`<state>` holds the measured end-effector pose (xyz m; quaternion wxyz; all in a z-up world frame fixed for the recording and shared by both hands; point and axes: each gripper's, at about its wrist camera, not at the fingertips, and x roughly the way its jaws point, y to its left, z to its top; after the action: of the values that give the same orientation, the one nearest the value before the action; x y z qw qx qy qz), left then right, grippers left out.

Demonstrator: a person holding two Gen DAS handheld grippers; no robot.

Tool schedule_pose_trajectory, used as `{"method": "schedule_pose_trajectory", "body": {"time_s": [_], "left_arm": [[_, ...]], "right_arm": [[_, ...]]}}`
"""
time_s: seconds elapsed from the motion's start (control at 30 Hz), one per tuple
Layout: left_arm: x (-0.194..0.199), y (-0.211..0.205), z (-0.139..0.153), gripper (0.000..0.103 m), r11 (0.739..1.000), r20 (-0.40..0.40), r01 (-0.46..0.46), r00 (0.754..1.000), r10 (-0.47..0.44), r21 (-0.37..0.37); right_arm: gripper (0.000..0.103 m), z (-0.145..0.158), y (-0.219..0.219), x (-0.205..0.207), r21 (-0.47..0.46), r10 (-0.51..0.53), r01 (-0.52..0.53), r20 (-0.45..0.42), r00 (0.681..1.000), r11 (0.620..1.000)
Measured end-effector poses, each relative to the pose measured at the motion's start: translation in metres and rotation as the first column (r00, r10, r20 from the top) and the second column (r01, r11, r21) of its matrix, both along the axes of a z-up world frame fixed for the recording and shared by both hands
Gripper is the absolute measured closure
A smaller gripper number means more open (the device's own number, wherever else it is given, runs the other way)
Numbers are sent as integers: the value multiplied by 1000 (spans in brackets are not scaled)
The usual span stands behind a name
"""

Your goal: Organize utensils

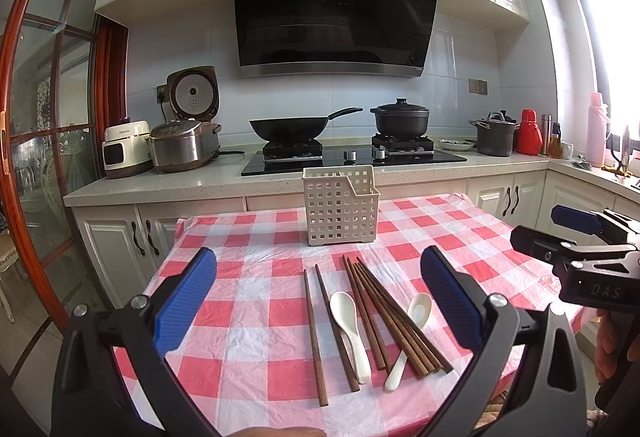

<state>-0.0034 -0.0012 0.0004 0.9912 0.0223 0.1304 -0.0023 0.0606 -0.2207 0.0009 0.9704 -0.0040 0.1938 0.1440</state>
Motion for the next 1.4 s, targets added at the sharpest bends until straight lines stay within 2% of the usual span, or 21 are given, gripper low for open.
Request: {"method": "schedule_pose_trajectory", "body": {"time_s": [0.3,0.53,0.7,0.83,0.97,1.03,1.2,1.4], "left_arm": [[1,1,-2,5,1000,-2,5,1000,-5,2],[1,-1,-6,5,999,-12,42,999,-42,5],[14,-1,-19,5,999,-66,44,997,-43,15],[30,8,-30,5,1000,-137,17,990,-18,-14],[45,23,-42,5,998,-170,-57,984,52,-27],[53,32,-47,5,997,-183,-65,982,55,-46],[78,42,-58,5,996,-228,-85,971,74,-39],[110,46,-63,5,994,-230,-108,968,97,-35]], "right_arm": [[18,-3,0,0,4,-10,10,-7,1000,1000],[18,-6,1,8,-6,-26,26,-38,999,1000],[18,-16,3,19,-12,-34,34,-71,997,999],[18,-26,4,33,-24,-42,39,-106,994,999],[18,-36,3,51,-15,-50,48,-139,989,999],[18,-43,5,62,-6,-44,44,-162,986,999],[19,-59,20,92,-22,-17,13,-213,977,1000],[39,-76,37,137,-14,-7,3,-296,955,1000]]}}
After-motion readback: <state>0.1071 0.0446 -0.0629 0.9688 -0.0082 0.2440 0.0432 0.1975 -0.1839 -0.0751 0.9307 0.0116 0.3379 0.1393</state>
